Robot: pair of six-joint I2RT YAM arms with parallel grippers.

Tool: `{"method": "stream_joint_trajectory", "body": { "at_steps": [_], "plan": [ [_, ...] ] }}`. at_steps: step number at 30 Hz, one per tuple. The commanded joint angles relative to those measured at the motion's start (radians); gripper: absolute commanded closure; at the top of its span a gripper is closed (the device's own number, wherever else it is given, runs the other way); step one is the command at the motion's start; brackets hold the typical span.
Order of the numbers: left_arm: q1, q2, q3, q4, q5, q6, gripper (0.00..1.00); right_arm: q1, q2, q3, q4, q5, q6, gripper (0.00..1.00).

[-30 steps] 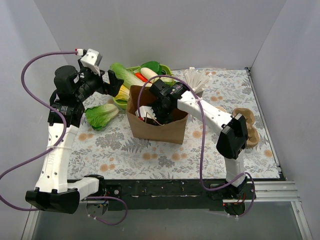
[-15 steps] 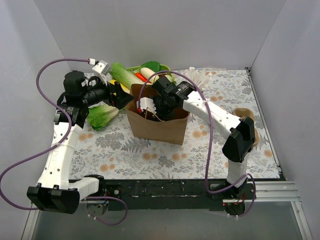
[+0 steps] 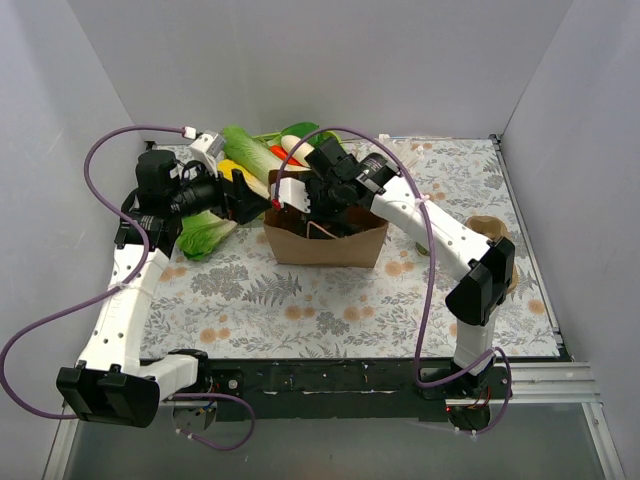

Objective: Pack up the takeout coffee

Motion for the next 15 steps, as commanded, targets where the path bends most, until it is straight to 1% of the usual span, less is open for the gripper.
{"method": "stream_joint_trajectory", "body": {
  "at_steps": [1, 6, 10, 15],
  "plan": [
    [-0.002, -0.027, -0.015, 0.004, 0.019, 0.003, 0.02, 0.006, -0.066, 0.109, 0.025, -0.018, 0.031, 0.02],
    [-0.002, -0.022, -0.019, 0.006, 0.024, 0.005, 0.02, 0.012, -0.089, 0.105, 0.039, -0.031, 0.044, 0.02],
    [-0.002, -0.019, -0.018, 0.018, 0.031, -0.006, 0.02, 0.022, -0.098, 0.108, 0.013, -0.029, 0.05, 0.02],
    [-0.002, -0.018, 0.046, 0.05, 0.028, 0.031, 0.02, 0.031, -0.128, 0.163, 0.014, -0.024, 0.077, 0.02]
  ]
}}
